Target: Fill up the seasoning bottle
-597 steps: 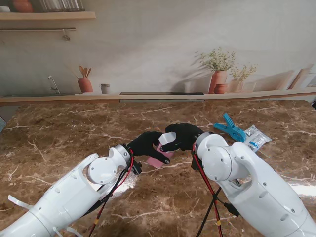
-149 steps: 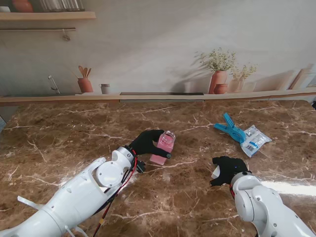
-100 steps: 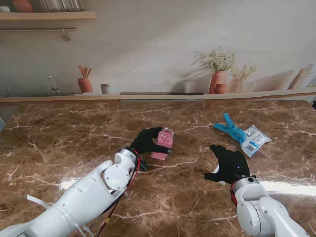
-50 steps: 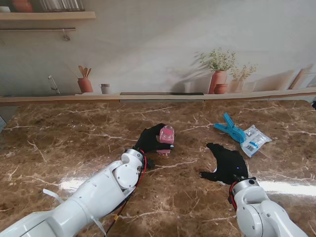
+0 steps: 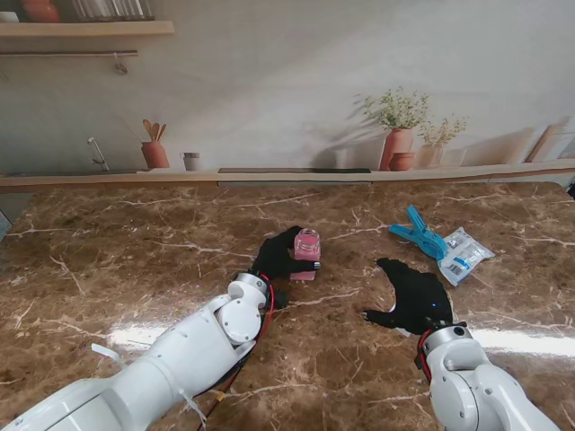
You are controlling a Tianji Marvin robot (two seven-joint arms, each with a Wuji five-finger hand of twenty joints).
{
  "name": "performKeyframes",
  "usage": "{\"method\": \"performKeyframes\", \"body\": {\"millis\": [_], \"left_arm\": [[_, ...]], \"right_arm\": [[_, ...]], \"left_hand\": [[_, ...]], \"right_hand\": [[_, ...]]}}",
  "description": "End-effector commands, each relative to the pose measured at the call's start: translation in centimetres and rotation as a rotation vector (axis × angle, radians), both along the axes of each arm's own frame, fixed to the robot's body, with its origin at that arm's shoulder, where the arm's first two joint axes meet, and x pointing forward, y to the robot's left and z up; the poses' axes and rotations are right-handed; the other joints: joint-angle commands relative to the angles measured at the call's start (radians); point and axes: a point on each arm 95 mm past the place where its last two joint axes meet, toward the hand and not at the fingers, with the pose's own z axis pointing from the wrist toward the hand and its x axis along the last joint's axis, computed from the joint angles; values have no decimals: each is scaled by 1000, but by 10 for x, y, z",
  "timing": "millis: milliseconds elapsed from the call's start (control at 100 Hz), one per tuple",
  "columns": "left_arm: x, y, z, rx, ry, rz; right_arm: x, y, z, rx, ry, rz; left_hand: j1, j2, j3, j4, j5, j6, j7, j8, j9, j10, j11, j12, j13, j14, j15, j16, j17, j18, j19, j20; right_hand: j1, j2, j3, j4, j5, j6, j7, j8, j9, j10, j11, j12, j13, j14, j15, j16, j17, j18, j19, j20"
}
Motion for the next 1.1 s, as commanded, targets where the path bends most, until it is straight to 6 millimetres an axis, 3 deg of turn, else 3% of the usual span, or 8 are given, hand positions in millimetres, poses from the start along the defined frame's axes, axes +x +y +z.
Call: {"method": "performKeyframes", "body": {"millis": [0, 290, 610, 800, 1090], "left_arm": [[1, -3, 3, 5, -6, 3], [-1, 0, -1, 28, 19, 2], [-2, 7, -3, 64, 41, -12], [-3, 13, -5, 89, 46, -29], [-3, 22, -4, 127, 46, -67]], "right_arm": [[-4, -1, -6, 0, 29, -6], [-5, -1, -5, 2, 20, -7], [-5, 0, -5, 4, 25, -8], [-5, 0, -6, 7, 28, -7], [-4, 2, -7, 11, 44, -12]], "left_hand": [[-18, 144, 139, 97, 2, -154, 104, 64, -24, -59, 25, -15, -26, -36, -18, -11, -16, -37, -28, 1], [-41, 154, 112, 97, -39, -74, 31, 5, -85, -58, 17, -27, -69, -39, -34, -17, -18, -47, -89, 13], [-68, 153, 76, 101, -72, -27, -29, -57, -157, -57, -15, -60, -106, -41, -62, -30, -20, -50, -153, 44], [-80, 116, 55, 99, -99, -2, -91, -119, -223, -60, -33, -80, -133, -50, -103, -57, -25, -48, -213, 59], [-99, 50, 6, 85, -71, 59, -345, -402, -342, -56, -81, -112, -172, -61, -186, -119, -31, -44, -336, 83]], "right_hand": [[-29, 9, 0, 27, -14, 12, -7, -5, 5, 3, -16, -15, -28, 3, -13, -28, -11, 8, -9, -4], [-28, 14, 0, 28, -14, 13, -5, -8, 5, 2, -16, -14, -27, 3, -12, -28, -13, 10, -11, -3], [-21, 15, -3, 29, -13, 11, -3, -10, 5, 4, -16, -14, -26, 4, -12, -28, -13, 9, -12, -2], [-18, 19, -5, 30, -12, 12, -2, -11, 7, 4, -15, -13, -21, 4, -10, -27, -12, 9, -12, -1], [-12, 24, -10, 30, -14, 13, -2, -13, 6, 6, -15, -13, -22, 5, -5, -23, -13, 8, -13, -1]]}}
